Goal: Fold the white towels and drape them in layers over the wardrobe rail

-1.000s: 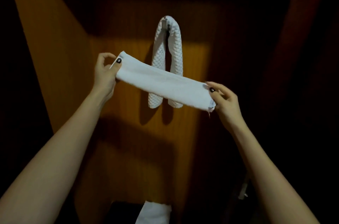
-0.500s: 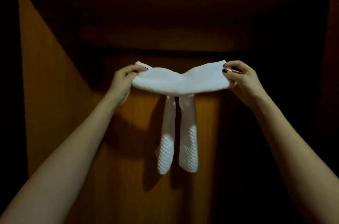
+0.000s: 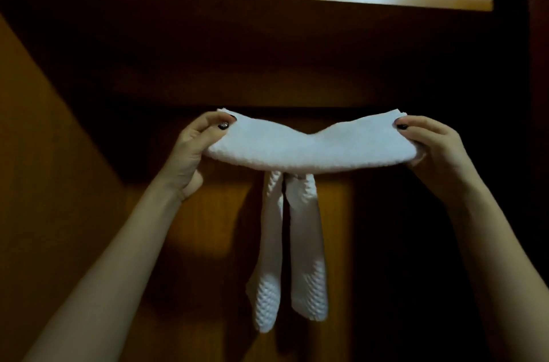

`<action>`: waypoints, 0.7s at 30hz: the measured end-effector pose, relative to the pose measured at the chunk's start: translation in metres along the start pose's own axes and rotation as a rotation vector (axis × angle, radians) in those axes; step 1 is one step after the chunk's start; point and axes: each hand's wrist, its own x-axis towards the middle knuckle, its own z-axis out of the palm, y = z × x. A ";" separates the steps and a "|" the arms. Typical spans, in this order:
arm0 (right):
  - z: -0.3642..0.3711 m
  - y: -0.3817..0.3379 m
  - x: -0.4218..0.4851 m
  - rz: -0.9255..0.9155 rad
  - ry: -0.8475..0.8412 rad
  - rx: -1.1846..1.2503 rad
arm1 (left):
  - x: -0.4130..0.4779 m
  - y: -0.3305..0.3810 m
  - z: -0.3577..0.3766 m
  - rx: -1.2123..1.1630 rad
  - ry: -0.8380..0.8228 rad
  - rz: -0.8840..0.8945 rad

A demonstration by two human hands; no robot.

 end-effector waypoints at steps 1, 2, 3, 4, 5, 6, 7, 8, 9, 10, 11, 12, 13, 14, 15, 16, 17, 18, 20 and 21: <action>-0.004 -0.001 -0.002 -0.011 0.030 0.012 | 0.001 0.002 0.005 -0.039 -0.002 0.018; -0.007 -0.003 -0.004 -0.020 0.054 0.021 | 0.003 0.005 0.009 -0.066 -0.005 0.036; -0.009 -0.006 -0.005 -0.031 0.063 0.026 | 0.005 0.007 0.012 -0.078 -0.006 0.053; -0.009 -0.010 -0.005 -0.043 0.065 0.036 | 0.009 0.008 0.013 -0.086 -0.003 0.071; -0.008 -0.012 -0.003 -0.051 0.062 0.044 | 0.013 0.009 0.013 -0.085 0.007 0.087; -0.004 -0.014 0.000 -0.052 0.058 0.044 | 0.018 0.009 0.012 -0.072 0.028 0.098; -0.001 -0.015 0.005 -0.047 0.057 0.029 | 0.023 0.007 0.011 -0.045 0.062 0.105; 0.003 -0.014 0.012 -0.034 0.061 0.016 | 0.029 0.004 0.009 -0.012 0.100 0.103; 0.006 -0.012 0.018 -0.015 0.060 0.009 | 0.035 0.000 0.007 0.018 0.128 0.087; 0.009 -0.009 0.025 0.012 0.058 0.007 | 0.039 -0.006 0.005 0.034 0.145 0.054; 0.012 -0.005 0.031 0.035 0.049 0.005 | 0.042 -0.011 0.003 0.035 0.156 0.018; 0.015 0.000 0.037 0.053 0.034 -0.001 | 0.045 -0.016 0.000 0.033 0.161 -0.010; 0.017 0.004 0.042 0.070 0.026 -0.006 | 0.046 -0.021 -0.002 0.032 0.163 -0.031; 0.019 0.009 0.046 0.087 0.027 -0.009 | 0.048 -0.025 -0.005 0.027 0.166 -0.051; 0.021 0.014 0.051 0.106 0.030 -0.015 | 0.050 -0.028 -0.007 0.012 0.166 -0.069; 0.022 0.019 0.055 0.124 0.028 -0.026 | 0.053 -0.032 -0.010 -0.005 0.163 -0.087; 0.023 0.026 0.058 0.135 0.021 -0.047 | 0.055 -0.035 -0.013 -0.024 0.158 -0.105; 0.023 0.032 0.061 0.142 0.012 -0.078 | 0.057 -0.039 -0.016 -0.041 0.158 -0.116; 0.025 0.047 0.067 0.156 -0.008 -0.115 | 0.059 -0.048 -0.020 -0.044 0.175 -0.121; 0.027 0.054 0.071 0.168 -0.019 -0.113 | 0.060 -0.053 -0.022 -0.035 0.183 -0.130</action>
